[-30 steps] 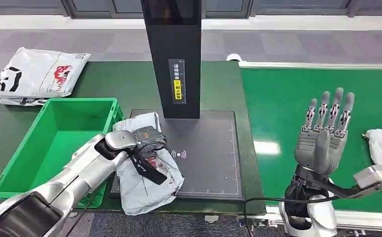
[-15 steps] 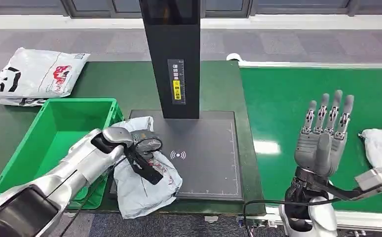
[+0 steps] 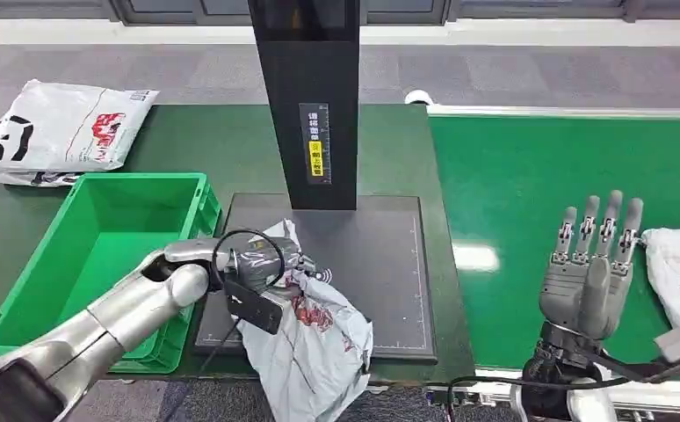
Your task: Moved the parcel from conveyor to table for the left to box.
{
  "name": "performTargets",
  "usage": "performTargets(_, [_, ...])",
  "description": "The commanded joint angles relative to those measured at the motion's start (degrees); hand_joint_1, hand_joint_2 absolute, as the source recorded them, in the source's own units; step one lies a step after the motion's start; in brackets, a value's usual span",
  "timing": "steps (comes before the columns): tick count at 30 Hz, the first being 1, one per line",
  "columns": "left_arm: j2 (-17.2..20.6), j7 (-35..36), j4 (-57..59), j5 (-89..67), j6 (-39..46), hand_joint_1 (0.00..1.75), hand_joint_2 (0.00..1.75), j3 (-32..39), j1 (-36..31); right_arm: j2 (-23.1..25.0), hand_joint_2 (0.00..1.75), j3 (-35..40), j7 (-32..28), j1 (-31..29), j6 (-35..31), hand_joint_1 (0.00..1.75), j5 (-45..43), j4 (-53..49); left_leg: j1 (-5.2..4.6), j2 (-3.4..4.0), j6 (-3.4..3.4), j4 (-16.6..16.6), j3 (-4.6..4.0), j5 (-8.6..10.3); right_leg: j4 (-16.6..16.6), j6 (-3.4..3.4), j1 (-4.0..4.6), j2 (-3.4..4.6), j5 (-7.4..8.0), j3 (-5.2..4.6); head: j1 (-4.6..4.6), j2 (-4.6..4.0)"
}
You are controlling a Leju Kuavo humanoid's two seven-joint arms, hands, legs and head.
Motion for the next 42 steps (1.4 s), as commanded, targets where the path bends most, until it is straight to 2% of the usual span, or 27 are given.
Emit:
performTargets(1, [-2.2, -1.5, -23.2, 7.8, 1.6, 1.75, 1.75, 21.7, 11.2, 1.3, 1.75, -6.6, 2.1, 1.5, -0.1, 0.00, -0.3, -1.5, 0.12, -0.05, 0.04, 0.0, -0.27, 0.04, -0.1, 0.00, 0.12, 0.01, 0.09, -0.19, -0.02, 0.00])
performTargets(3, [-2.2, -1.5, -23.2, 7.8, 1.6, 1.75, 1.75, 21.7, 11.2, 1.3, 1.75, -6.6, 2.1, 1.5, -0.1, 0.00, -0.3, -1.5, 0.10, -0.09, 0.06, 0.0, -0.34, 0.05, -0.1, -0.01, 0.11, -0.02, 0.10, -0.25, 0.00, 0.00])
performTargets(5, [-7.3, -4.2, -24.3, 15.6, 2.8, 1.75, 1.75, 28.6, 13.6, 2.3, 1.75, -7.0, 2.9, 1.5, -0.4, 0.00, -0.2, -1.6, 0.07, 0.03, 0.05, -0.1, -0.29, 0.07, -0.2, -0.02, 0.08, 0.10, 0.14, -0.24, -0.02, 0.00])
performTargets(8, [-13.5, -0.5, -28.5, 28.3, 4.8, 1.75, 1.75, 37.5, 16.0, 2.9, 1.75, -7.8, 3.7, 1.1, -0.8, 0.00, -0.2, -0.6, 0.10, -0.02, 0.09, -0.1, -0.42, 0.09, -0.2, 0.01, 0.11, 0.05, 0.17, -0.35, 0.00, 0.00])
performTargets(10, [-14.2, 1.8, -28.5, 32.8, 6.9, 1.75, 1.75, 39.8, 14.5, 3.0, 1.75, -8.2, 4.0, 1.4, -0.8, 0.00, -0.6, 0.2, 0.11, -0.05, 0.09, 0.0, -0.44, 0.07, -0.1, 0.02, 0.13, 0.00, 0.14, -0.35, -0.02, 0.00])
performTargets(13, [-14.8, 1.9, -26.9, 26.4, 22.1, 1.75, 1.75, 42.6, 11.9, 3.5, 1.75, -9.0, 3.6, 2.2, -1.0, 0.00, -0.9, 0.6, 0.13, -0.15, 0.10, -0.1, -0.43, 0.15, -0.2, 0.01, 0.14, -0.06, 0.18, -0.28, -0.02, 0.00])
performTargets(16, [-14.4, 1.9, -26.5, 26.6, 22.3, 1.75, 1.75, 42.6, 11.4, 3.5, 1.75, -9.0, 3.5, 2.4, -0.9, 0.00, -0.9, 0.5, 0.08, -0.06, 0.05, 0.0, -0.35, 0.05, -0.1, 0.02, 0.09, -0.04, 0.08, -0.27, 0.00, 0.00])
performTargets(17, [-14.8, 0.5, -25.8, 21.0, 29.4, 1.75, 1.75, 42.8, 11.0, 3.6, 1.75, -9.0, 3.6, 2.5, -1.1, 0.00, -0.9, 0.4, 0.11, -0.12, 0.05, 0.0, -0.40, 0.10, -0.1, 0.01, 0.12, -0.07, 0.13, -0.30, -0.02, 0.00])
performTargets(19, [-12.2, 3.7, -19.3, -3.9, 52.8, 1.75, 1.75, 40.9, 7.9, 3.3, 1.75, -8.2, 3.7, 2.4, -1.9, 0.00, -1.0, 1.1, 0.08, -0.12, 0.05, 0.0, -0.37, 0.09, -0.1, 0.01, 0.09, -0.07, 0.10, -0.30, -0.02, 0.00])
performTargets(20, [-11.3, 9.7, -14.0, -16.7, 55.8, 1.75, 1.75, 42.4, 6.4, 3.2, 1.75, -7.6, 3.7, 1.7, -2.2, 0.00, -1.2, 2.3, 0.14, -0.20, 0.05, -0.1, -0.40, 0.17, -0.2, 0.00, 0.16, -0.12, 0.18, -0.27, -0.02, 0.00])
performTargets(21, [-12.4, 11.6, -12.8, -27.0, 55.8, 1.75, 1.75, 44.6, 6.1, 3.2, 1.75, -7.5, 3.7, 1.4, -2.5, 0.00, -1.2, 2.8, 0.07, -0.19, 0.04, 0.0, -0.34, 0.09, -0.1, 0.01, 0.09, -0.13, 0.08, -0.25, 0.00, 0.00])
performTargets(22, [-15.5, 13.1, -11.9, -42.8, 55.8, 1.75, 1.75, 52.8, 6.3, 3.3, 1.75, -7.1, 3.8, 0.5, -2.3, 0.00, -1.4, 3.7, 0.10, -0.19, 0.04, -0.1, -0.32, 0.16, -0.2, 0.00, 0.12, -0.11, 0.15, -0.22, -0.02, 0.00])
performTargets(24, [-13.2, 24.3, -8.5, -62.1, 55.8, 1.75, 1.75, 51.8, 6.9, 3.1, 1.75, -6.2, 4.0, -0.9, -2.2, 0.00, -1.3, 5.4, 0.04, 0.10, 0.04, -0.1, -0.26, 0.12, -0.1, 0.01, 0.06, 0.17, 0.19, -0.26, 0.00, 0.00])
performTargets(25, [-7.0, 35.6, 0.0, -66.6, 55.8, 1.75, 1.75, 45.7, 6.4, 2.5, 1.75, -5.6, 4.2, -1.7, -2.2, 0.00, -1.2, 6.6, 0.07, 0.17, 0.05, -0.2, -0.25, 0.19, -0.3, 0.01, 0.09, 0.26, 0.30, -0.23, -0.02, 0.00])
performTargets(26, [-3.5, 41.9, 2.4, -66.6, 55.8, 1.75, 1.75, 39.3, 5.2, 2.2, 1.75, -5.4, 4.2, -2.1, -2.1, 0.00, -1.2, 7.4, -0.01, 0.17, 0.03, -0.1, -0.12, 0.08, -0.1, 0.01, 0.00, 0.22, 0.14, -0.13, 0.00, 0.00])
performTargets(28, [0.4, 57.3, 13.2, -66.6, 50.7, 1.75, 1.75, 24.3, 1.2, 1.5, 1.75, -5.0, 4.0, -3.2, -0.9, 0.00, -1.5, 9.4, 0.05, -0.07, 0.03, -0.3, -0.20, 0.27, -0.3, -0.01, 0.05, 0.01, 0.26, -0.08, 0.00, 0.00])
performTargets(30, [1.8, 61.6, 17.6, -66.6, 45.4, 1.75, 1.75, 19.2, 0.0, 1.6, 1.75, -5.1, 3.9, -3.8, -0.2, 0.00, -1.3, 10.2, 0.08, -0.14, 0.00, -0.1, -0.31, 0.26, -0.2, -0.04, 0.06, -0.09, 0.22, -0.24, -0.04, 0.00])
performTargets(32, [0.8, 61.1, 20.2, -66.6, 43.8, 1.75, 1.75, 20.2, 0.3, 1.8, 1.75, -5.1, 3.9, -4.4, 0.1, 0.00, -1.2, 10.9, 0.10, 0.08, -0.06, -0.1, -0.29, 0.28, -0.2, -0.09, 0.03, 0.15, 0.35, -0.37, -0.02, 0.00])
performTargets(34, [2.4, 63.7, 22.0, -66.6, 38.3, 1.75, 1.75, 16.2, 0.0, 2.0, 1.75, -5.0, 4.0, -5.1, 1.0, 0.00, -0.8, 11.7, 0.06, 0.21, -0.02, -0.1, -0.30, 0.24, -0.1, -0.06, 0.04, 0.28, 0.30, -0.38, -0.02, 0.00])
performTargets(37, [2.3, 63.2, 22.9, -66.6, 38.0, 1.75, 1.75, 17.0, 0.5, 2.2, 1.75, -5.0, 4.0, -5.6, 1.2, 0.00, -0.6, 12.4, 0.11, 0.19, 0.03, -0.1, -0.41, 0.31, -0.2, -0.03, 0.11, 0.31, 0.38, -0.44, 0.00, 0.00])
performTargets(38, [1.5, 62.0, 24.0, -66.6, 36.3, 1.75, 1.75, 18.4, 0.5, 2.3, 1.75, -5.0, 3.9, -5.7, 1.3, 0.00, -0.4, 12.6, 0.10, 0.32, 0.01, 0.0, -0.44, 0.24, 0.0, -0.04, 0.12, 0.42, 0.33, -0.50, 0.00, 0.00])
performTargets(39, [2.0, 62.0, 25.6, -66.6, 31.1, 1.75, 1.75, 17.2, 0.3, 2.4, 1.75, -5.0, 4.0, -6.4, 2.0, 0.00, -0.1, 13.4, 0.15, 0.38, 0.01, -0.1, -0.44, 0.28, -0.2, -0.05, 0.18, 0.51, 0.42, -0.47, 0.00, 0.00])
performTargets(42, [0.1, 59.1, 28.9, -66.6, 27.2, 1.75, 1.75, 20.2, 0.7, 2.8, 1.75, -5.5, 4.0, -6.9, 2.6, 0.00, 0.5, 14.4, 0.15, 0.38, 0.00, -0.1, -0.49, 0.30, -0.2, -0.04, 0.16, 0.49, 0.42, -0.55, 0.00, 0.00])
